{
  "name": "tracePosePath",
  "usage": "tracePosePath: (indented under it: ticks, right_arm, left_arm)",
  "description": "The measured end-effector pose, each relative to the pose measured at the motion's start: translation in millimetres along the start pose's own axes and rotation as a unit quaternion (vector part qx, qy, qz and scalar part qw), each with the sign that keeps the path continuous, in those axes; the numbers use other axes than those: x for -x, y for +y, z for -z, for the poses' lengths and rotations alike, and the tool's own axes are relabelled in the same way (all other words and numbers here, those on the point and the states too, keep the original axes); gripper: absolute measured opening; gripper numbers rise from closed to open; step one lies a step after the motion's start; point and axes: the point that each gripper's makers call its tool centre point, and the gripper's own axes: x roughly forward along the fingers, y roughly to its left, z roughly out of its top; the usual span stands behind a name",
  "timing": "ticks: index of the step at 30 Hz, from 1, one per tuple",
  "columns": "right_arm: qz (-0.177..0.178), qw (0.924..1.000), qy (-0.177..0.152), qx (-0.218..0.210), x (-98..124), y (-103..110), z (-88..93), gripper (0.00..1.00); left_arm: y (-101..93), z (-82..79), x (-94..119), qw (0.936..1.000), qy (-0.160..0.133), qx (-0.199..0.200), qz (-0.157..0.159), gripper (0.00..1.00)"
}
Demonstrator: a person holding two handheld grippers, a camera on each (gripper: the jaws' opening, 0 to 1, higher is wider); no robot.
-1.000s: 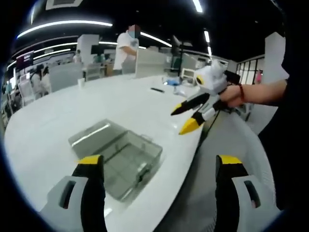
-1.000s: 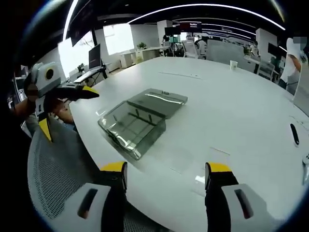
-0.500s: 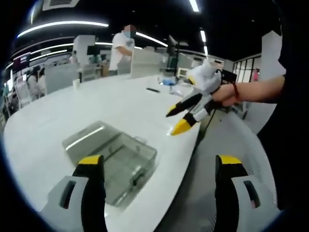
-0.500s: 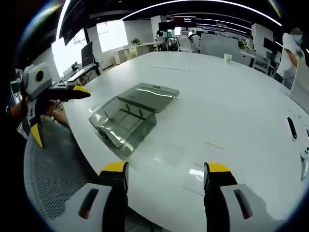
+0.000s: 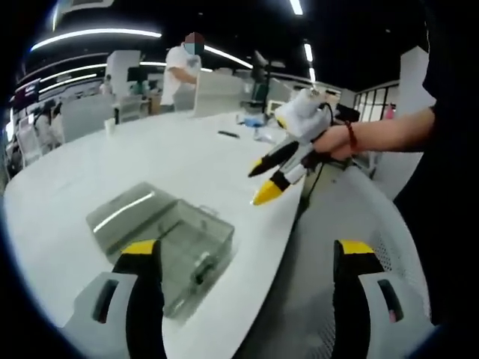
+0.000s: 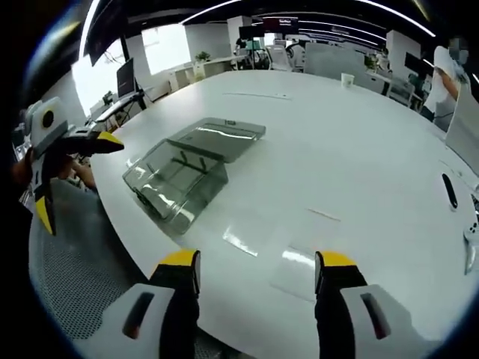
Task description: Insert the divider into the dual guide fixture by aligning both edges with the guide slots and pushing it downward to the bottom, including one-sided entry, uneven engagement, binding, and posture correction.
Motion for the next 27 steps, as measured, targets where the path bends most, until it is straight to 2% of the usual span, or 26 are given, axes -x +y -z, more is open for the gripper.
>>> tracePosePath:
  ticks: [14, 27]
  right_arm:
    - [0.006, 0.9991, 0.028, -0.031, -8, -15, 10.2, 0.53]
    - [0.026, 0.9977, 0.051, -0.036, -16, -31, 20.4, 0.5]
  left_arm:
    - [-4.1, -14.3, -14, 0.9998, -0.018, -0.005, -0.004, 0.93]
    - [-16.8, -11.1, -21, 0.9999, -0.008, -0.007, 0.005, 0.91]
